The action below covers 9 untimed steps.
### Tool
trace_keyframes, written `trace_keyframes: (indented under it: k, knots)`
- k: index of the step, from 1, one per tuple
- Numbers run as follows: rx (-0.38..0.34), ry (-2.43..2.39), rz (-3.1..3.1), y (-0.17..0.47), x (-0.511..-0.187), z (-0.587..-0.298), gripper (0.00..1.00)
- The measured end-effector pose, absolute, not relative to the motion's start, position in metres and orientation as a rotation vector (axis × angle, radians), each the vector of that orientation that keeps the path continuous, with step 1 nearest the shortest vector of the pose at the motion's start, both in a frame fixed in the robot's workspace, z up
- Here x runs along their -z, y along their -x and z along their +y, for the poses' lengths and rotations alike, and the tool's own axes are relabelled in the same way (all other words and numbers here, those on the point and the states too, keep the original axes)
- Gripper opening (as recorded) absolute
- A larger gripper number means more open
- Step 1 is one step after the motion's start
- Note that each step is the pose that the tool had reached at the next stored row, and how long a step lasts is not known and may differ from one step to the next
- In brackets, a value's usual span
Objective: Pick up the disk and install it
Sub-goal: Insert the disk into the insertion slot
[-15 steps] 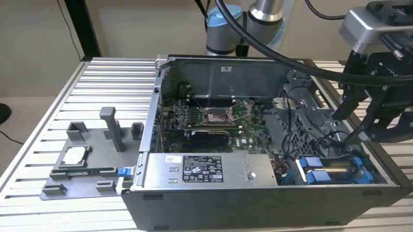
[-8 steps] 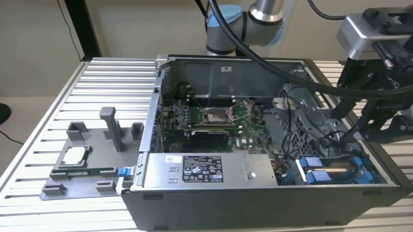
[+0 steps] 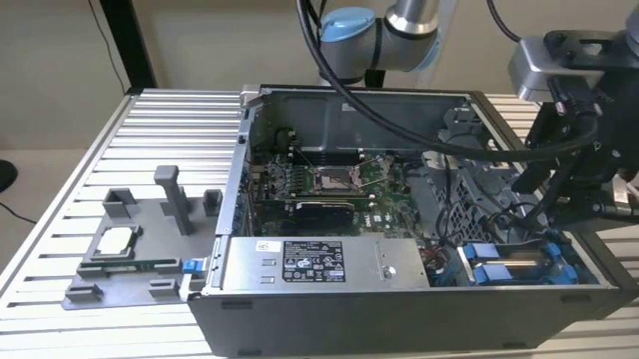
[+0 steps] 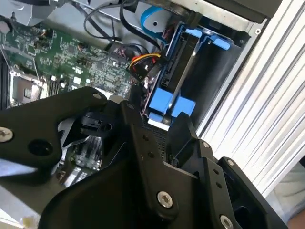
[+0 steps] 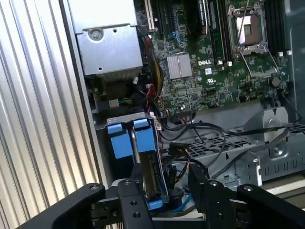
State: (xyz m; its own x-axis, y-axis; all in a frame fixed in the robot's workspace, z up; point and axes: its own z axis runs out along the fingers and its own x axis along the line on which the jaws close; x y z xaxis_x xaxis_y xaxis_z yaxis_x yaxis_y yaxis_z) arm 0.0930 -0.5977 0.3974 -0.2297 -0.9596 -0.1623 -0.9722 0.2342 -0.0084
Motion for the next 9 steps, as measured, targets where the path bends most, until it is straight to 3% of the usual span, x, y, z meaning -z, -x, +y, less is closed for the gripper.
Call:
trace_keyframes:
  k: [9]
  knots:
    - [-0.129, 1.672, 2.488, -0.094, -0.385, -0.598, 1.00]
